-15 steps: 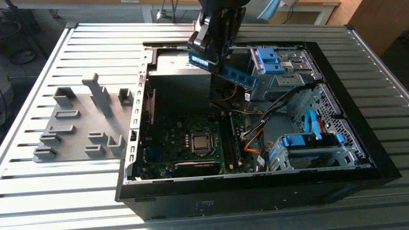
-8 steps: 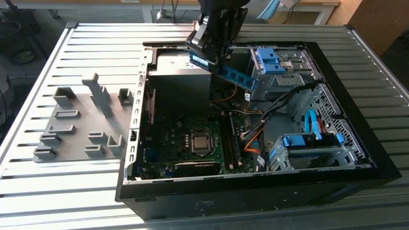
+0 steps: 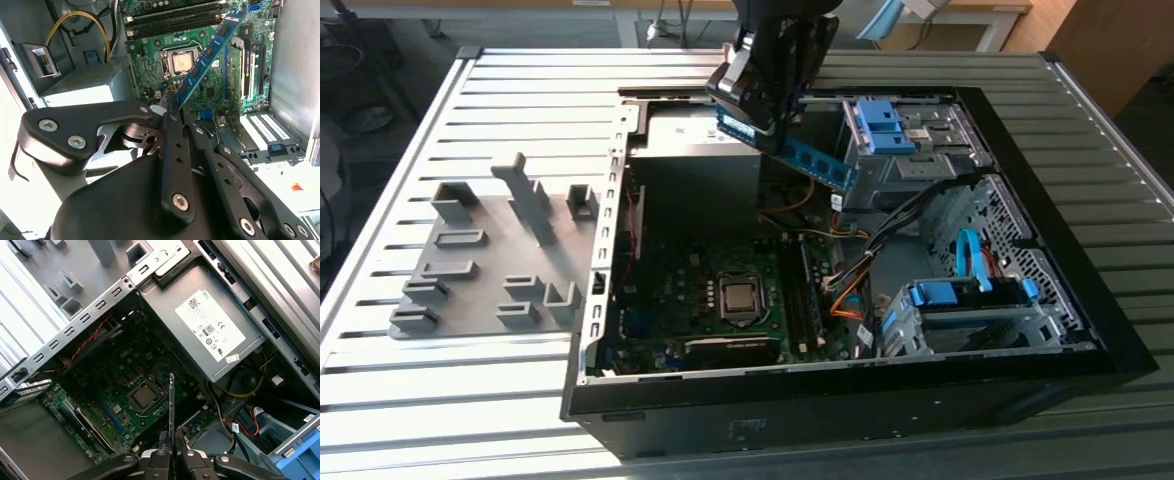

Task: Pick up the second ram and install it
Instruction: 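Insert the second ram into the second slot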

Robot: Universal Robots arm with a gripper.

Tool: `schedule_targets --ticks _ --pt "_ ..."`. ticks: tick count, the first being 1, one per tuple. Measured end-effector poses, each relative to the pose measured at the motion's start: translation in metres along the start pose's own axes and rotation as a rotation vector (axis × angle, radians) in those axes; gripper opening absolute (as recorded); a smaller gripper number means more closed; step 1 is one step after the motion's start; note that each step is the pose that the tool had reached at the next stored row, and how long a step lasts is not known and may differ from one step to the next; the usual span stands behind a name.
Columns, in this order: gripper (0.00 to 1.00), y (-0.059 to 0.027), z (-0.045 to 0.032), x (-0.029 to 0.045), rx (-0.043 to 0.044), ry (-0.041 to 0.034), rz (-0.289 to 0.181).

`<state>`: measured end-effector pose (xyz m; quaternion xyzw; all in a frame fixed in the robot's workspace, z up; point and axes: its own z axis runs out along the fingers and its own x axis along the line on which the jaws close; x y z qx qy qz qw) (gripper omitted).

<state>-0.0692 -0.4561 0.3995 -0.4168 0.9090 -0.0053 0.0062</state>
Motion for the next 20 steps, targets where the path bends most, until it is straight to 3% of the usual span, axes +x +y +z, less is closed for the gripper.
schedule_targets --ticks 12,20 --pt "0.14 0.0000 0.0000 0.0000 0.0000 0.0001 0.003" --pt "0.14 0.0000 0.0000 0.0000 0.0002 0.0005 0.039"
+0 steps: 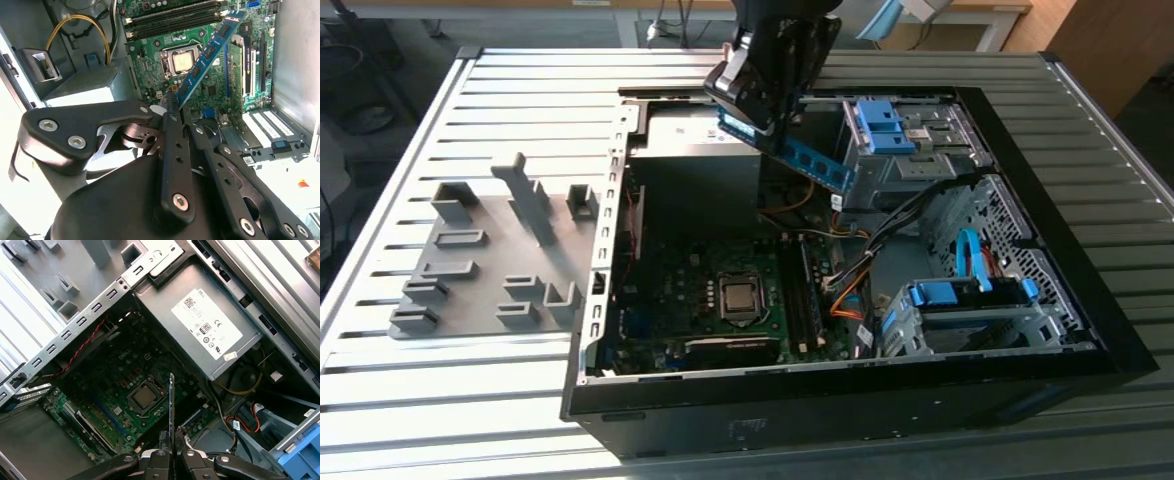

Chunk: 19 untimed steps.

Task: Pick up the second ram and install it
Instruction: 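Insert the second ram into the second slot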

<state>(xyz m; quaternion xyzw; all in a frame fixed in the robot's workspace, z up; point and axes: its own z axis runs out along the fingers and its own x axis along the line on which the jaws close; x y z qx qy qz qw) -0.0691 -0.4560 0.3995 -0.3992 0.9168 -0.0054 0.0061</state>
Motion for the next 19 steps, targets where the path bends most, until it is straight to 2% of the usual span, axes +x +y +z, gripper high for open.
schedule_targets --ticks 11,19 --pt "0.14 0.0000 0.0000 0.0000 0.0003 0.0007 0.045" --pt "0.14 0.0000 0.0002 0.0000 0.0010 0.0021 0.145"
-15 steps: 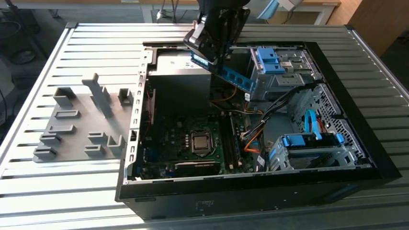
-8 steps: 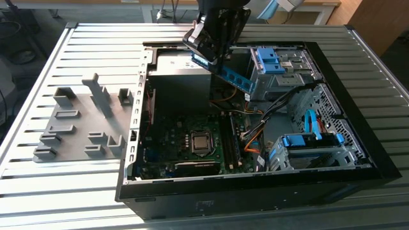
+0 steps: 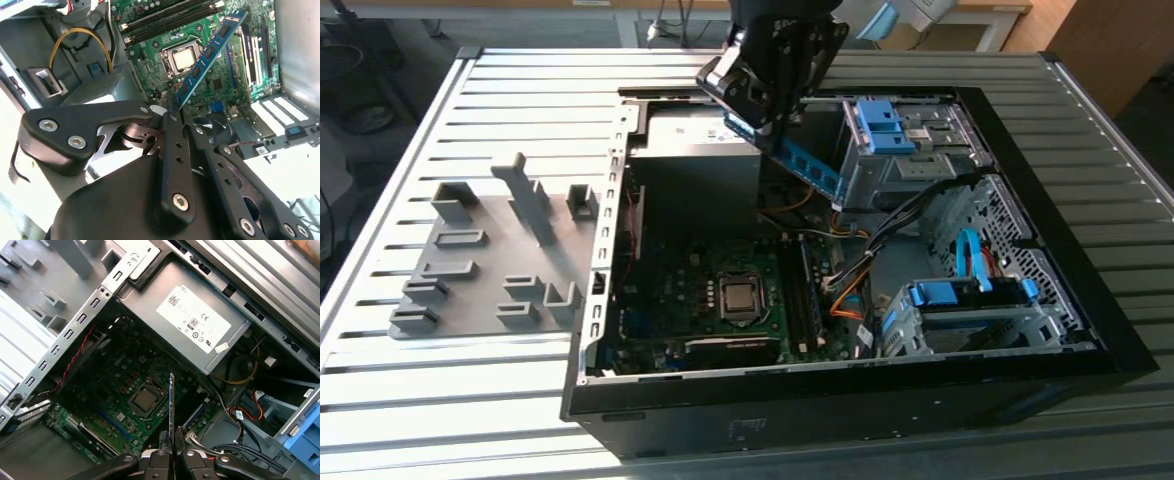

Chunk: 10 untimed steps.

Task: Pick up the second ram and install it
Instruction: 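Insert the second ram into the second slot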

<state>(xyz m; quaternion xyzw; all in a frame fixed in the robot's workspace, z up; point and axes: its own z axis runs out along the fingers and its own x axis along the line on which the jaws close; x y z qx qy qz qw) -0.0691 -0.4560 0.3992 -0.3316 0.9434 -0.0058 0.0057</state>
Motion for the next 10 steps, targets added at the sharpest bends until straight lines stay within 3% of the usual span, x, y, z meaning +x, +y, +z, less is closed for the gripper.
schedule_targets --ticks 10 --pt "0.14 0.0000 0.0002 0.0000 0.0005 0.0011 0.075"
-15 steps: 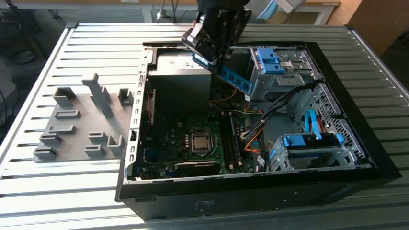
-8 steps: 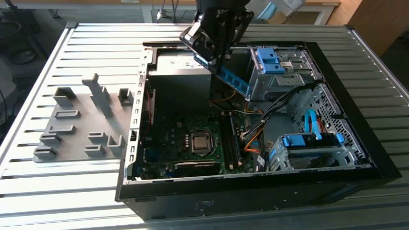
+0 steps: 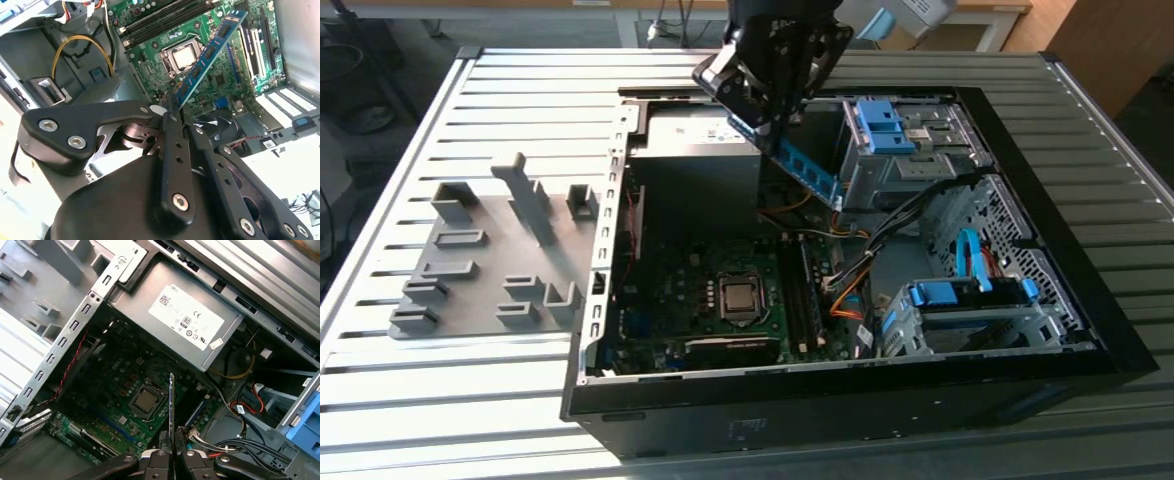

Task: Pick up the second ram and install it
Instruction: 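Insert the second ram into the second slot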

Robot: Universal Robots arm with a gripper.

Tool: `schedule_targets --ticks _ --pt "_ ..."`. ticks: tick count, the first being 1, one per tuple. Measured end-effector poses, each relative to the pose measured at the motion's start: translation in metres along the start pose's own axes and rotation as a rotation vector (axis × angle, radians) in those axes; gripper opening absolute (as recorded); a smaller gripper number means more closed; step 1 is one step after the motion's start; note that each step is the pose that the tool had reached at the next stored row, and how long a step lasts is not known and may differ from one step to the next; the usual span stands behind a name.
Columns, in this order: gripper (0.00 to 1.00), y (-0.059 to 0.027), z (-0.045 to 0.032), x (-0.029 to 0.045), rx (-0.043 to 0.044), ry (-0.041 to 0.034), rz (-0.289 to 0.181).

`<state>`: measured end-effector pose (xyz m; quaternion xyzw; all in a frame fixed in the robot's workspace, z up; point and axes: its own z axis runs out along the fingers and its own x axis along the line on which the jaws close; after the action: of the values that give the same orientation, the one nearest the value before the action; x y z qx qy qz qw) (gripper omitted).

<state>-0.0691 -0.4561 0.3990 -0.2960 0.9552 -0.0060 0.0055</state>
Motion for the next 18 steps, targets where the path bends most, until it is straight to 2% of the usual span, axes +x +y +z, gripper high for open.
schedule_targets --ticks 12,18 --pt "0.14 -0.0003 0.0006 -0.0005 0.0008 0.0017 0.115" --pt "0.14 -0.0024 0.0010 -0.0035 0.0009 0.0020 0.128"
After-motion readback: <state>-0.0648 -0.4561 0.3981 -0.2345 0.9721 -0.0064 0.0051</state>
